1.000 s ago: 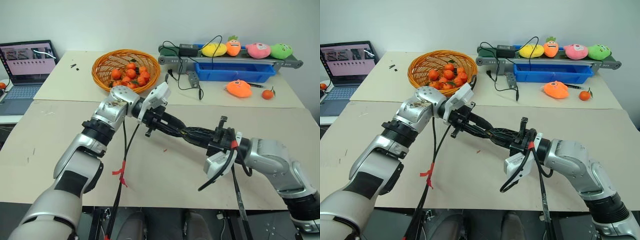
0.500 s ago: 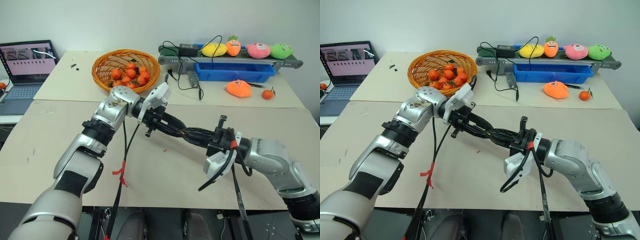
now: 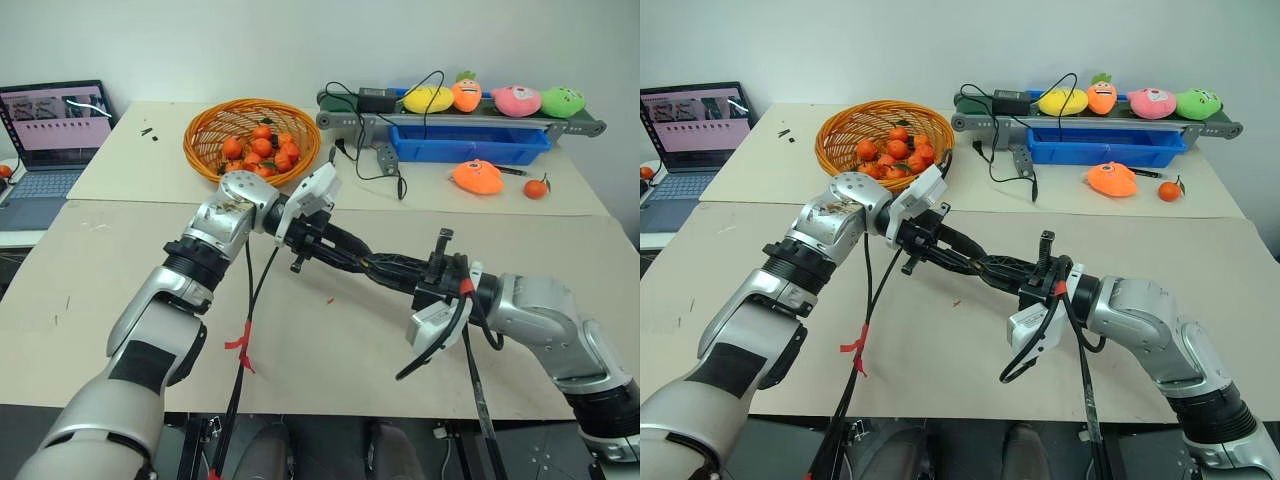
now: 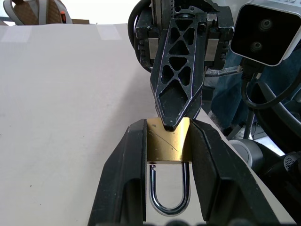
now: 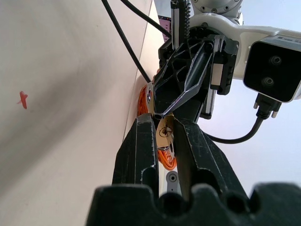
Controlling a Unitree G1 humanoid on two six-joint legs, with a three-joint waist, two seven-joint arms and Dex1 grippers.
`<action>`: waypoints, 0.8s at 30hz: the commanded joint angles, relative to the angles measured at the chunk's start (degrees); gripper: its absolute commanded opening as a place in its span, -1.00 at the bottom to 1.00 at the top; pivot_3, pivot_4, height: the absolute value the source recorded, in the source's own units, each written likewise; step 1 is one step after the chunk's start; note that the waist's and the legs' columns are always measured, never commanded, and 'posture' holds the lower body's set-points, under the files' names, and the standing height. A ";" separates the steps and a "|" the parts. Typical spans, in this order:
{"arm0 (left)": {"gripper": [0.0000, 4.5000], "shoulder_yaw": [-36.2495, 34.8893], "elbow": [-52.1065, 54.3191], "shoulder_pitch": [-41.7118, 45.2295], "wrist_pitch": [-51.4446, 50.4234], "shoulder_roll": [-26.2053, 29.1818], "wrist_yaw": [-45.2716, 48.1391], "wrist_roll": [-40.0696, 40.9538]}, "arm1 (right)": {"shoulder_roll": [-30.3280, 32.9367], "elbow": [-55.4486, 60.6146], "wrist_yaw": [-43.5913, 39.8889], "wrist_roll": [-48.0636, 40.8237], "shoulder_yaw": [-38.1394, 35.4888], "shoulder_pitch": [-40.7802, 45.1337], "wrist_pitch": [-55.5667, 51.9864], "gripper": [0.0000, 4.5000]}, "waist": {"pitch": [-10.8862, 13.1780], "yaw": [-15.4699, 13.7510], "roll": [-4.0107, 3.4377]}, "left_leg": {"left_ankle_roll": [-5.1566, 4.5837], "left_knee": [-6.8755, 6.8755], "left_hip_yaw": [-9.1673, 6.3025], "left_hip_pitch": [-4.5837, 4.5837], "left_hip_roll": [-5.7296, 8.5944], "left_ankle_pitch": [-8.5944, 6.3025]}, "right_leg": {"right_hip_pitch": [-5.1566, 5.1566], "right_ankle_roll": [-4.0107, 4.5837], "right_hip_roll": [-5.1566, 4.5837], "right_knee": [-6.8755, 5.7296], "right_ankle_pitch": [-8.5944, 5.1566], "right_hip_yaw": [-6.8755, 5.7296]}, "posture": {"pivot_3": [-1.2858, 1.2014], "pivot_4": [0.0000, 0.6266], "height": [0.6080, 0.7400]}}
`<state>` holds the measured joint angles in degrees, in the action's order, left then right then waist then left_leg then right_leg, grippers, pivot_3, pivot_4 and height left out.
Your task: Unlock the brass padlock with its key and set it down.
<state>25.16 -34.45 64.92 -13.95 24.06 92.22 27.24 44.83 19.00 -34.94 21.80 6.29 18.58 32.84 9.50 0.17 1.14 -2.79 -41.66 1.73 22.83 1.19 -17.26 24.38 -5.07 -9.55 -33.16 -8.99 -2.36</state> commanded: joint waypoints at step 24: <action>0.79 -6.58 -1.88 5.25 -1.79 1.56 0.28 0.21 | 0.82 -3.18 2.23 -0.52 -3.16 -0.63 1.27 -0.94 | 0.00 0.02 0.00 | 0.00 0.00 0.01 0.00 0.00 0.00 | 0.00 0.00 0.00 0.00 0.00 0.00 | 0.03 -0.52 1.00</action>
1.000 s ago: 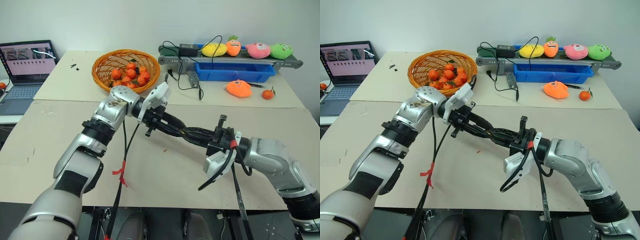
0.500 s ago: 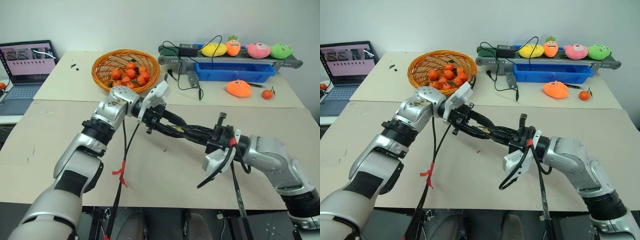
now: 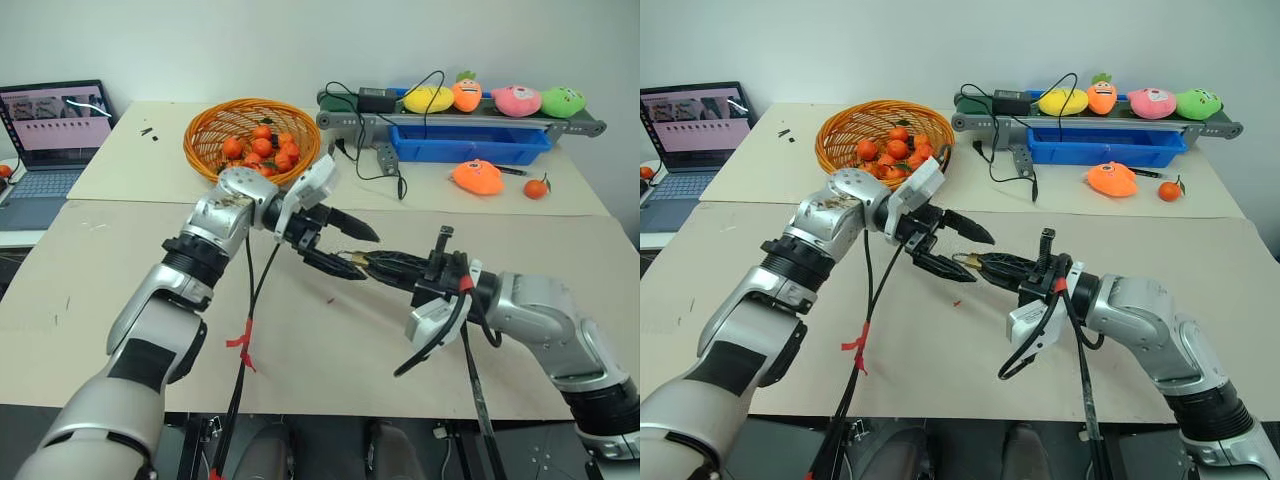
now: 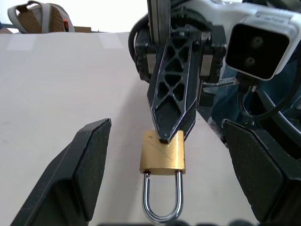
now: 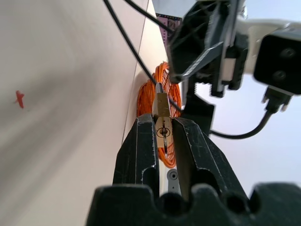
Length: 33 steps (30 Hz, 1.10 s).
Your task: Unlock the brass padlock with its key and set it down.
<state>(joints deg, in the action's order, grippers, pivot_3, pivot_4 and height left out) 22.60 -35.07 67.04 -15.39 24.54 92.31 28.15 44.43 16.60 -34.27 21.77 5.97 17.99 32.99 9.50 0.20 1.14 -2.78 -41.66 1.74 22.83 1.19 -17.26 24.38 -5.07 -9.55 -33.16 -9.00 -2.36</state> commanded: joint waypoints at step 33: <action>-0.99 -13.50 0.15 -7.17 -4.37 -1.93 -4.72 -7.89 | 2.49 8.73 -7.32 -15.35 -4.92 3.55 -12.98 -0.94 | 0.00 0.46 0.00 | 0.02 0.00 -0.02 -0.02 -0.01 0.01 | -0.01 -0.02 0.00 -0.02 -0.01 0.00 | 0.03 -0.52 1.00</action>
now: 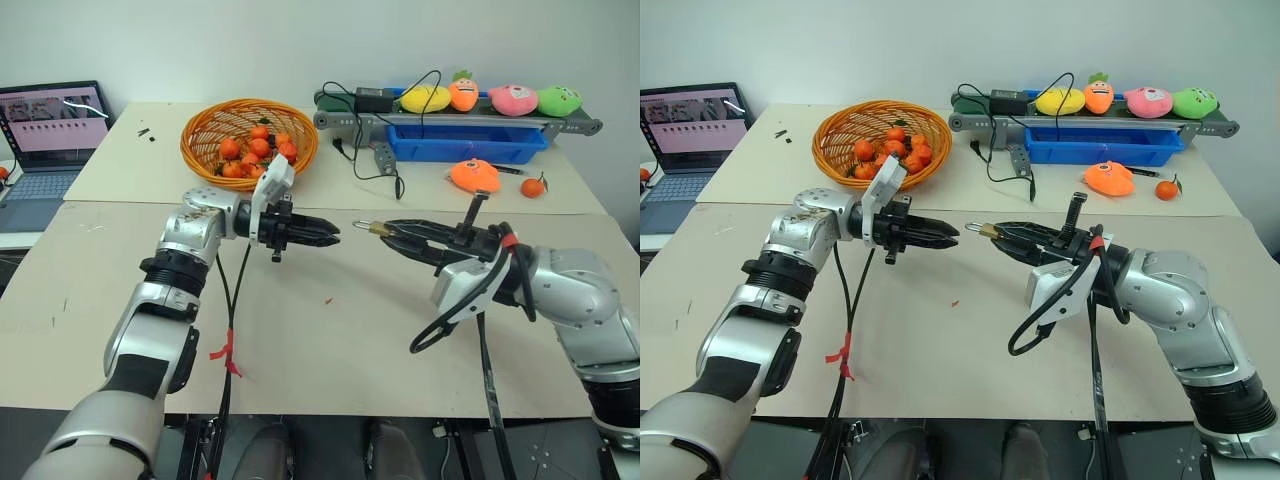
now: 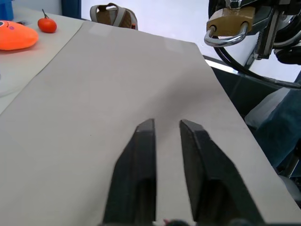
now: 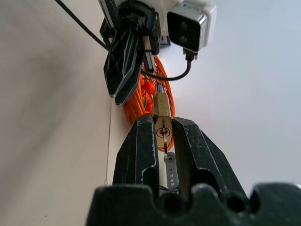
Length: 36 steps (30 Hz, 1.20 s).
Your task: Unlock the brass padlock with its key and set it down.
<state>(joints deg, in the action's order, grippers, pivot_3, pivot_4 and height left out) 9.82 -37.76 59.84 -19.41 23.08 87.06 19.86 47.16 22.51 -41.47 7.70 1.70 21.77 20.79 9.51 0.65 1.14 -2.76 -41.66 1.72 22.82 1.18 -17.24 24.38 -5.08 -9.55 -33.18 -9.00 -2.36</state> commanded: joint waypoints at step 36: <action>-0.99 -1.19 5.21 0.68 -0.60 -2.05 -0.39 0.32 | -2.29 -4.08 0.35 2.54 1.12 0.15 4.55 -0.94 | 0.00 0.04 0.00 | 0.00 0.00 0.00 -0.01 0.00 0.00 | 0.00 0.00 0.00 -0.01 0.00 0.00 | 0.03 -0.52 1.00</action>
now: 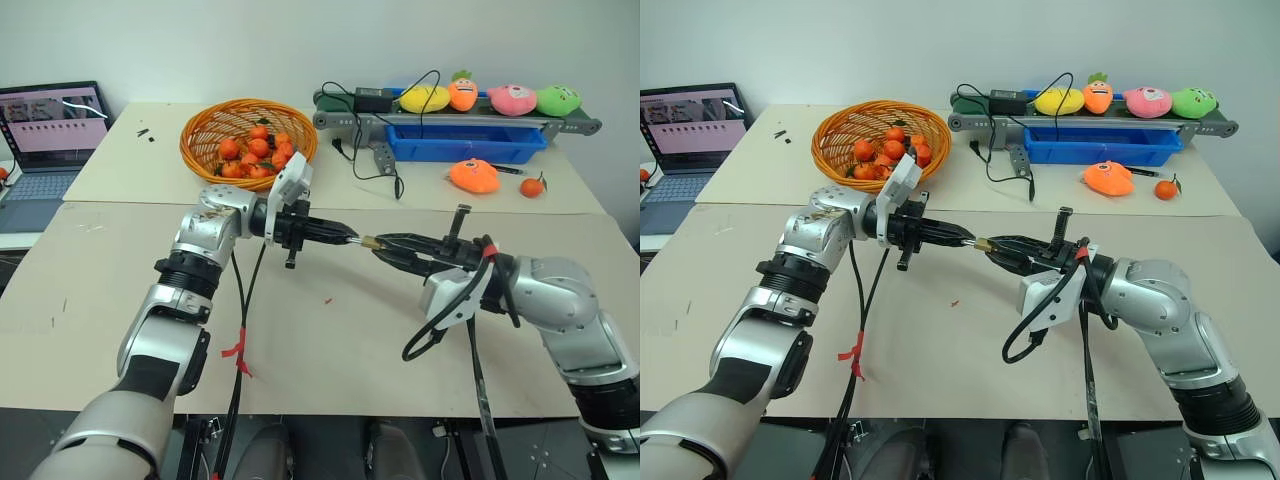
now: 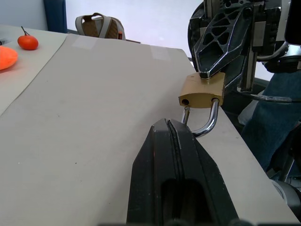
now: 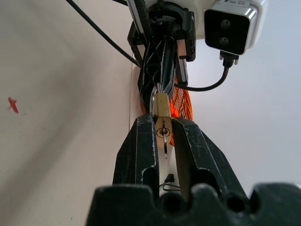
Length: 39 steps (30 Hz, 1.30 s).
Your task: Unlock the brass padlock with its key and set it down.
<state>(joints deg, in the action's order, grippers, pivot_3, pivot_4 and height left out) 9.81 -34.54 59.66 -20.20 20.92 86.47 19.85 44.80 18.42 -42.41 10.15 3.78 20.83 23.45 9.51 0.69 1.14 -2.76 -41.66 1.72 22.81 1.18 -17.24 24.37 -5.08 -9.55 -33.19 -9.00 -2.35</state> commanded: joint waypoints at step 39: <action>-0.99 -1.48 3.97 -0.29 0.00 0.36 -1.28 0.54 | 0.00 -9.44 3.86 3.22 -0.17 6.83 8.59 -0.94 | 0.00 0.01 0.00 | 0.02 0.00 0.02 0.01 0.01 0.01 | 0.00 0.00 0.00 0.03 0.00 0.00 | 0.03 -0.52 1.00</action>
<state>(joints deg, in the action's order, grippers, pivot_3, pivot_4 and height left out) 9.79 -32.45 59.21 -20.17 21.14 85.49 19.85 44.72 8.23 -39.69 13.45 4.22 26.26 30.88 9.51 0.70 1.14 -2.74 -41.66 1.74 22.81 1.18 -17.23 24.37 -5.08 -9.55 -33.17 -9.00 -2.35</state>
